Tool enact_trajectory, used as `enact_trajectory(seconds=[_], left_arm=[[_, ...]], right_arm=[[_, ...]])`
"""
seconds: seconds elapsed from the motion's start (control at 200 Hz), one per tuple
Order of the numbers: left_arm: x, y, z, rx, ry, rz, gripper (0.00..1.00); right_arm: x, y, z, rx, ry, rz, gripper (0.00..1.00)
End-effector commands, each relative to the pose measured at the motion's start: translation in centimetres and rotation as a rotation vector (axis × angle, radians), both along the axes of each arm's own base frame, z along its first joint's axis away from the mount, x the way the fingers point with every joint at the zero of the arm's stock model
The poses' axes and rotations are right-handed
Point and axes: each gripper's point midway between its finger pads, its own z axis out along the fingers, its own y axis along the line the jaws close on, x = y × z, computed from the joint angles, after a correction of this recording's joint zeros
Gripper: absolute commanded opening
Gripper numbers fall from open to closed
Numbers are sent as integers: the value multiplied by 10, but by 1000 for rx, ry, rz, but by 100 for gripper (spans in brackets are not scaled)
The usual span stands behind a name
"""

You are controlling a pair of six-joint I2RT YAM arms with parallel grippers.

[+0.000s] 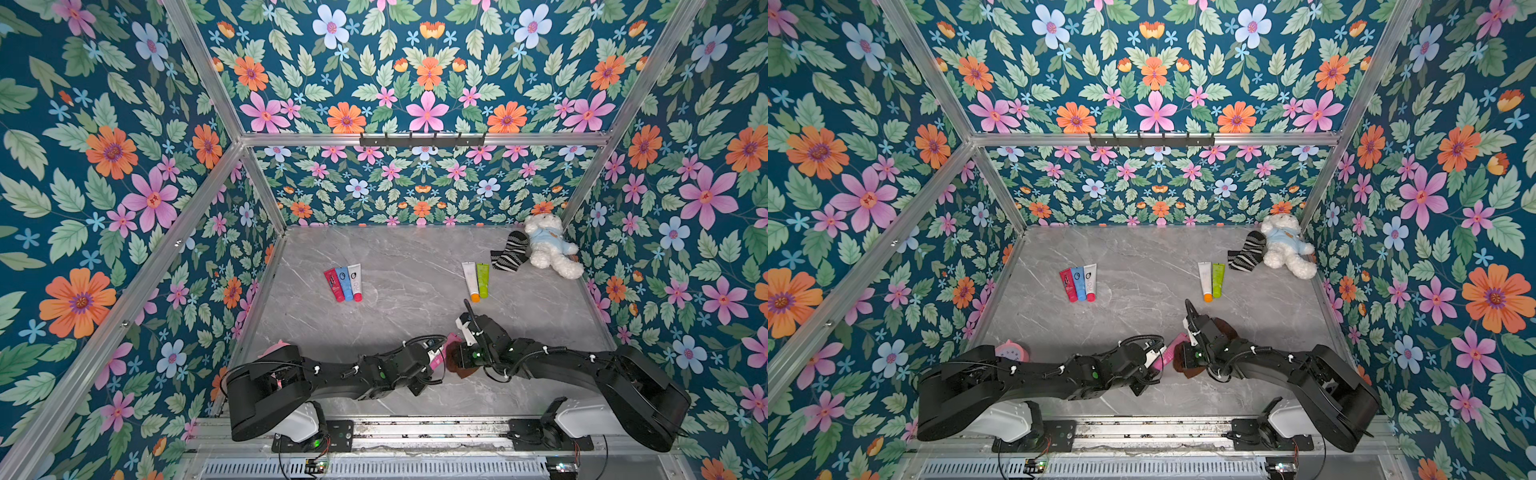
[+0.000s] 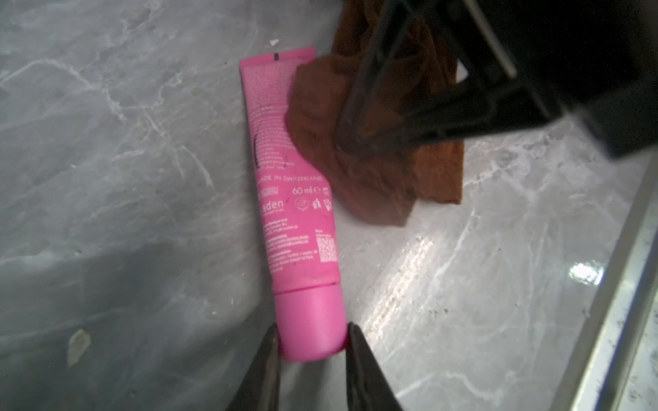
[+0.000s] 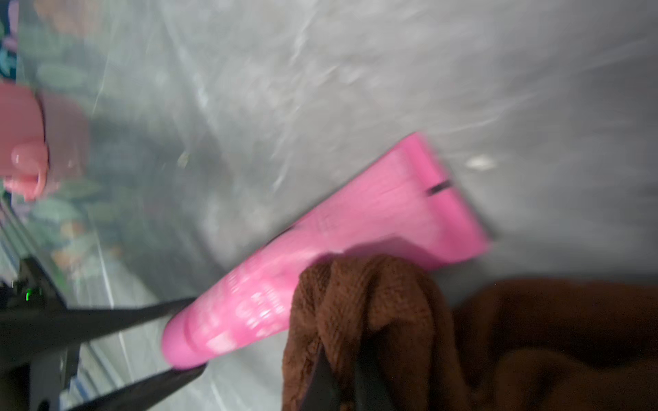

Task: Wipe the surface of the toothpaste tube
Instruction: Wipe the dirt from the toothpaste tube.

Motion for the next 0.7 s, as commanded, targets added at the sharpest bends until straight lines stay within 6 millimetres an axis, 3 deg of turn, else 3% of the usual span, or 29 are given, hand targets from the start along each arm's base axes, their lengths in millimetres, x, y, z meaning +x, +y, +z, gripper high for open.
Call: enact_trajectory(seconds=[0.0, 0.08, 0.155, 0.275, 0.49, 0.695], left_arm=[[0, -11, 9, -55, -3, -14, 0], [0, -12, 9, -55, 0, -16, 0], [0, -13, 9, -56, 0, -17, 0], [0, -13, 9, -57, 3, -16, 0], [-1, -12, 10, -61, 3, -16, 0], [-1, -13, 9, -58, 3, -18, 0]], right_arm=[[-21, 28, 9, 88, 38, 84, 0], [-29, 41, 14, 136, 41, 118, 0], [-27, 39, 14, 141, 26, 95, 0], [-3, 9, 10, 70, -2, -16, 0], [42, -47, 25, -12, -84, -185, 0], [49, -34, 26, -31, -76, -109, 0]])
